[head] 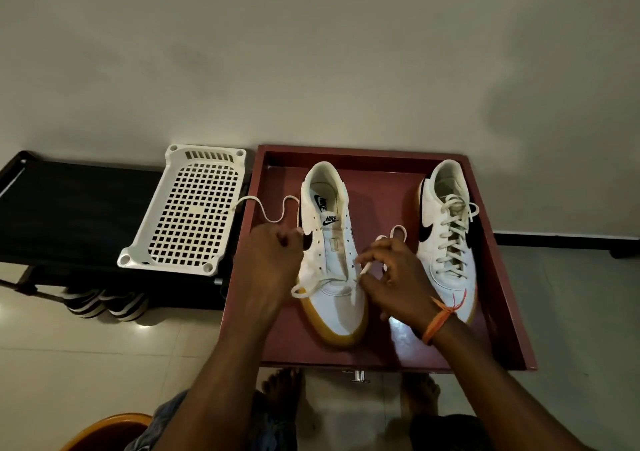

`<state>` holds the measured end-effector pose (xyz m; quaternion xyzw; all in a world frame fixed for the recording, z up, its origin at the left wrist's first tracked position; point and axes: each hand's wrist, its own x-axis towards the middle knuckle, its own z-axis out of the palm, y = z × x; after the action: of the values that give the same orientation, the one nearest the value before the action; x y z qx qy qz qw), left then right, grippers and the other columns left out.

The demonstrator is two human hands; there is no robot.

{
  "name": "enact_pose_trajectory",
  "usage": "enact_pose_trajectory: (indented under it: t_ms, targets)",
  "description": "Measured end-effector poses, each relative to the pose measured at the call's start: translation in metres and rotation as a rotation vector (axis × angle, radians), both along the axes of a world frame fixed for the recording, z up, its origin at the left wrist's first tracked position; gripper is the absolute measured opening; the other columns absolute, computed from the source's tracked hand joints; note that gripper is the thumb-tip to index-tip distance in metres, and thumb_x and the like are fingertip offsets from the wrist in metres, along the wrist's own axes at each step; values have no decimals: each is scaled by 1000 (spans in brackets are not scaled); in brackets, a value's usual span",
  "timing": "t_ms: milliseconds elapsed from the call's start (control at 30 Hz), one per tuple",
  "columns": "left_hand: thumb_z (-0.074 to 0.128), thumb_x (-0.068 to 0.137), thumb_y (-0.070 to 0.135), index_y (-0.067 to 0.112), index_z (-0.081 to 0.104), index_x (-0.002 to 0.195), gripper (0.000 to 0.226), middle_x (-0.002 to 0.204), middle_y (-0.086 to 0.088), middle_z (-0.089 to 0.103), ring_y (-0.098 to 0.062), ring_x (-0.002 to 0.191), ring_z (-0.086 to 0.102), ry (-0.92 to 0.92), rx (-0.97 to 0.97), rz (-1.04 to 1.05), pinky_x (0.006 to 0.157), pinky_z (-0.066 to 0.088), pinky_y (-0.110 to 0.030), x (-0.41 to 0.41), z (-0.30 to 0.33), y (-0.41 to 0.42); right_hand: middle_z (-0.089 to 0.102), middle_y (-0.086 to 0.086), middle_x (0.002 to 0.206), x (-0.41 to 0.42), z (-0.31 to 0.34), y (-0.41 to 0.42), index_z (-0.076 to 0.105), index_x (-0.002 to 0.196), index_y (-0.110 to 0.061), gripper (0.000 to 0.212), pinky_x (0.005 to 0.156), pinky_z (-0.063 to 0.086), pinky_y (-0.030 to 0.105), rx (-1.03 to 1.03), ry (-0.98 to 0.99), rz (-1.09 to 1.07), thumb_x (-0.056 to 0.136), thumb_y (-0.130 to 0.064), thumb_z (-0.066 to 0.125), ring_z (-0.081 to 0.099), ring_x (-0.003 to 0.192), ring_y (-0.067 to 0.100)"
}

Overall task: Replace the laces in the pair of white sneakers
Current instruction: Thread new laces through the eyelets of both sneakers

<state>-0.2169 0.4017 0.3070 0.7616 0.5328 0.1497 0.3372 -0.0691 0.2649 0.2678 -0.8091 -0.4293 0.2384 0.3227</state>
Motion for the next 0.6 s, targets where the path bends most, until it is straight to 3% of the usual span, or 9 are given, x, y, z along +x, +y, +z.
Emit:
enact_pose_trajectory:
  t_ms: [67, 133, 233, 300, 400, 600]
  targets:
    - [63, 91, 40, 14, 47, 48, 53, 44, 1, 46, -8, 41, 45, 28, -75, -20, 49, 34, -27, 2, -12, 0, 53, -2, 103, 0, -4, 0, 71, 85, -14, 15, 65, 53, 31, 6, -73, -7, 80, -27, 77, 59, 83, 14]
    - [66, 85, 53, 11, 54, 50, 55, 44, 5, 51, -10, 44, 57, 73, -145, -45, 52, 44, -27, 10, -28, -2, 57, -1, 95, 1, -9, 0, 67, 76, -19, 19, 72, 49, 32, 10, -144, -17, 80, -34, 77, 57, 83, 14]
    - [73, 75, 62, 12, 52, 70, 54, 66, 5, 56, -17, 65, 64, 155, -116, -87, 54, 44, -28, 20, -36, -7, 60, -1, 87, -5, -13, 0, 61, 71, -26, 21, 67, 53, 42, -54, -88, -56, 79, -37, 78, 59, 75, 17]
    - [79, 73, 55, 20, 45, 82, 49, 82, 7, 52, -18, 79, 60, 198, -130, -124, 63, 44, -29, 21, -33, -12, 62, -3, 81, -8, -17, 1, 59, 69, -27, 23, 62, 56, 45, -101, -61, -100, 79, -33, 78, 61, 69, 18]
    - [83, 71, 44, 22, 42, 78, 47, 90, 4, 57, -21, 88, 63, 172, -165, -112, 71, 50, -33, 21, -31, -13, 65, -2, 66, -12, -15, 3, 58, 64, -26, 25, 54, 58, 45, -116, 49, -174, 82, -25, 75, 65, 56, 20]
    - [86, 67, 32, 13, 54, 79, 39, 82, 0, 62, -22, 82, 67, 124, -231, -80, 56, 42, -27, 22, -30, -8, 67, 13, 61, 32, 24, -13, 60, 68, -4, 20, 39, 50, 32, 83, 292, -482, 85, 2, 68, 62, 45, 25]
